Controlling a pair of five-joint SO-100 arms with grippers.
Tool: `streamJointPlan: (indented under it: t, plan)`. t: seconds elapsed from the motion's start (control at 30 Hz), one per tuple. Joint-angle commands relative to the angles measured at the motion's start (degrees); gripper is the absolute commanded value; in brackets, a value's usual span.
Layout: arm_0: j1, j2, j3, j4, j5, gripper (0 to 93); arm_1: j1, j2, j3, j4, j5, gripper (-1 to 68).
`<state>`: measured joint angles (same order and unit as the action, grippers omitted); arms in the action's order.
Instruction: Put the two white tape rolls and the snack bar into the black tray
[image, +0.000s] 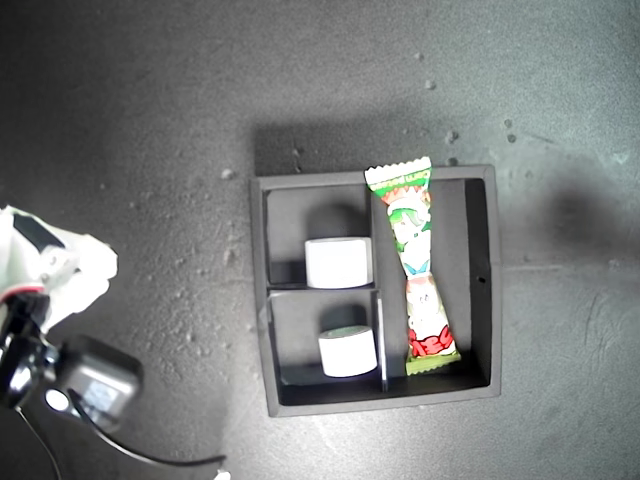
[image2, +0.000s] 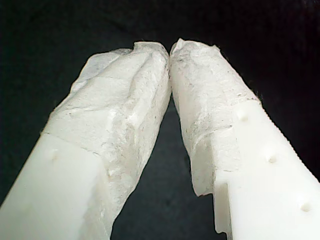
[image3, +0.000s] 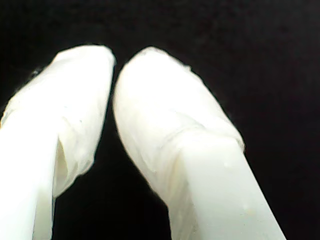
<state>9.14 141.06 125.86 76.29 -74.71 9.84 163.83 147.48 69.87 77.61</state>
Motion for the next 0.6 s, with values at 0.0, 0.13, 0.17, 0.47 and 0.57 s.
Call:
streamJointPlan:
  t: [0.0,0.13,0.17,0.47,0.57]
  plan:
    - [-0.09,13.62,14.59,-6.33,-1.93,0.1,-0.35,10.72,9.14,-1.32,1.32,-0.5]
    - [1.49,28.56,27.77,-9.05,-4.83,0.1,-1.41,17.93,17.75,-1.41,2.55,-0.6]
    - [2.02,31.73,30.15,-9.14,-5.10,0.1,-1.85,18.46,19.16,-1.93,2.81,-0.6]
    - [3.34,42.36,40.96,-9.05,-6.33,0.1,-5.36,18.72,29.71,-7.91,3.25,-0.6]
    - [3.16,45.70,44.21,-8.26,-5.98,0.1,-6.33,18.81,31.20,-7.91,2.55,-0.6]
